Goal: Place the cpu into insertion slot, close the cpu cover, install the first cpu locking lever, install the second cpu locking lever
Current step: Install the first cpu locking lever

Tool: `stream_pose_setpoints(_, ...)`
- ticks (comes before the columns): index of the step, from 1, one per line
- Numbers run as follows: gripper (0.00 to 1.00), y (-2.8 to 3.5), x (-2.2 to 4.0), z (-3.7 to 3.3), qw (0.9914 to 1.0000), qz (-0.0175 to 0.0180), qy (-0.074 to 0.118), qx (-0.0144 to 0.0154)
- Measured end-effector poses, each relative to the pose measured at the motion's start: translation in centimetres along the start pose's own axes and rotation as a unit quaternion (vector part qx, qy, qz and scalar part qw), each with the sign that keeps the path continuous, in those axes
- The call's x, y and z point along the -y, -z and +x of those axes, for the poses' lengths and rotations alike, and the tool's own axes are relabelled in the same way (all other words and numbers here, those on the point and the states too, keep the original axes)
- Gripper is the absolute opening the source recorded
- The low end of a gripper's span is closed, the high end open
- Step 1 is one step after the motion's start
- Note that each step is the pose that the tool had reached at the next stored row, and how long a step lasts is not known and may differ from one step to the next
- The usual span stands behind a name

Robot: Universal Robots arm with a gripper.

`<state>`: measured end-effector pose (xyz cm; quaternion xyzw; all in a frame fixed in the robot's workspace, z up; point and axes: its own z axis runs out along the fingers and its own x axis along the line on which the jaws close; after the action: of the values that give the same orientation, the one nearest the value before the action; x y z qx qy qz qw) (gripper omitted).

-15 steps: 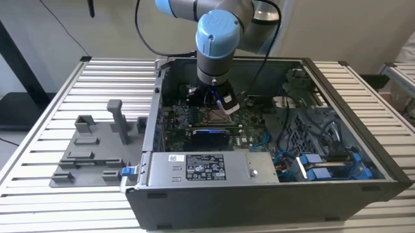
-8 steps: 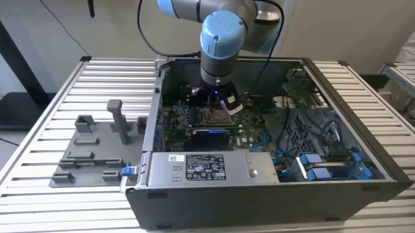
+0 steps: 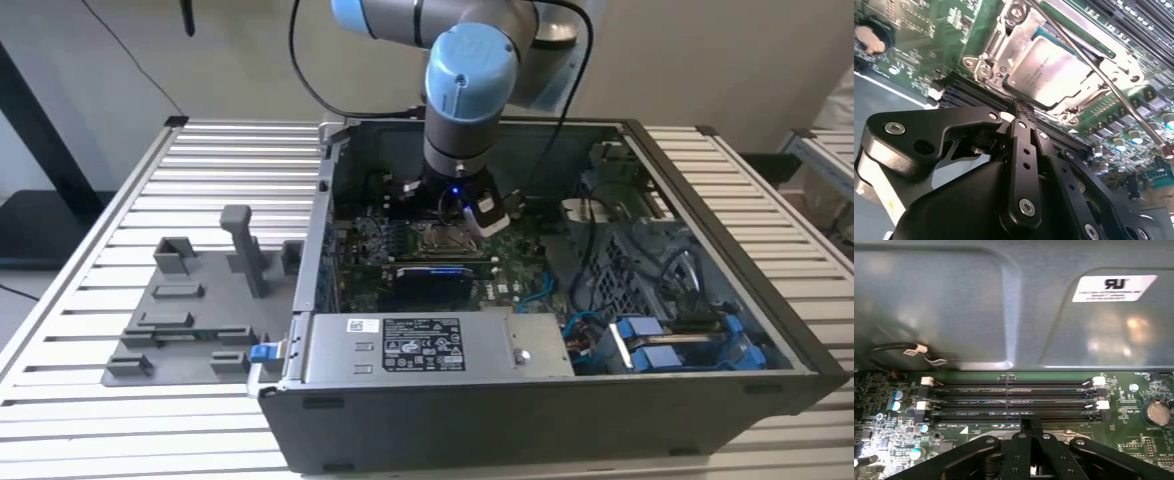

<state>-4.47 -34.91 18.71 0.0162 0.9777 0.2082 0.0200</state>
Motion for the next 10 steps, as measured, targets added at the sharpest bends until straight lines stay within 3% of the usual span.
stream_pose_setpoints(10,0.11,-0.07,-0.01,-0.83,1.0,-0.0002,0.0,0.0)
